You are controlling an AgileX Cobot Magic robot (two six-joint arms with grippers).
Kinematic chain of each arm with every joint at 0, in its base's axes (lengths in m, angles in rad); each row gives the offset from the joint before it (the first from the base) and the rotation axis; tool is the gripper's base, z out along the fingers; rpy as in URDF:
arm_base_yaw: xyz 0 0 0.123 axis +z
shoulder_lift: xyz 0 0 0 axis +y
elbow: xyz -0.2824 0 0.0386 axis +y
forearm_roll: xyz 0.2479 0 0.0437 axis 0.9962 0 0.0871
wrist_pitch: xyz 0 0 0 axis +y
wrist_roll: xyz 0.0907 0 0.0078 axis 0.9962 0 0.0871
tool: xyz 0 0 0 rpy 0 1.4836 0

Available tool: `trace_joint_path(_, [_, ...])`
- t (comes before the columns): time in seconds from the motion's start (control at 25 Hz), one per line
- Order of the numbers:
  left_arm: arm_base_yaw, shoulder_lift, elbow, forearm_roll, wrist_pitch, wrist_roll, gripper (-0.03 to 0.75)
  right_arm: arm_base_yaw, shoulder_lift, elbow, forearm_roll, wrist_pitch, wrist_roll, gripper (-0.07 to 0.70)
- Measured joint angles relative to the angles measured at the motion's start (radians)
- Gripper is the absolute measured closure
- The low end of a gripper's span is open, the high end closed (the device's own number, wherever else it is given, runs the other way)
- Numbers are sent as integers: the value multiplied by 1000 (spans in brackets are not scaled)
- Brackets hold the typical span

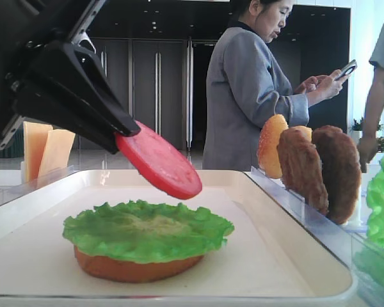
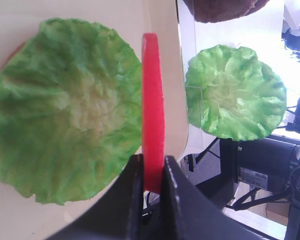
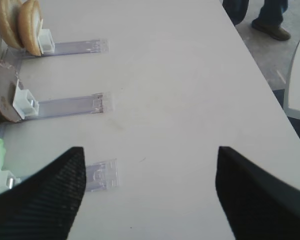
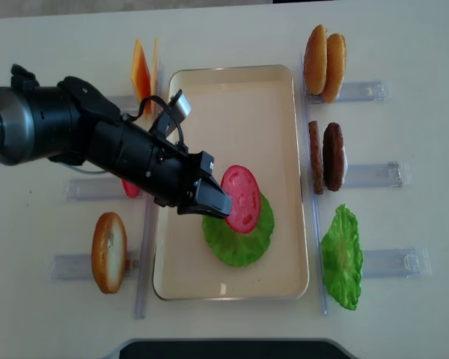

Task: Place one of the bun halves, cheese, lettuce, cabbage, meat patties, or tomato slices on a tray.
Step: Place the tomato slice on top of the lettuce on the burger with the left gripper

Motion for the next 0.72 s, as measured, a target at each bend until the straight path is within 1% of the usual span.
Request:
trace_joint_path(0.48, [0, 36, 0, 6, -1, -21, 658, 0, 0, 0, 1, 0, 0, 118])
trace_joint_path(0.72, [0, 37, 0, 13, -14, -21, 658, 0, 0, 0, 1, 0, 0, 118])
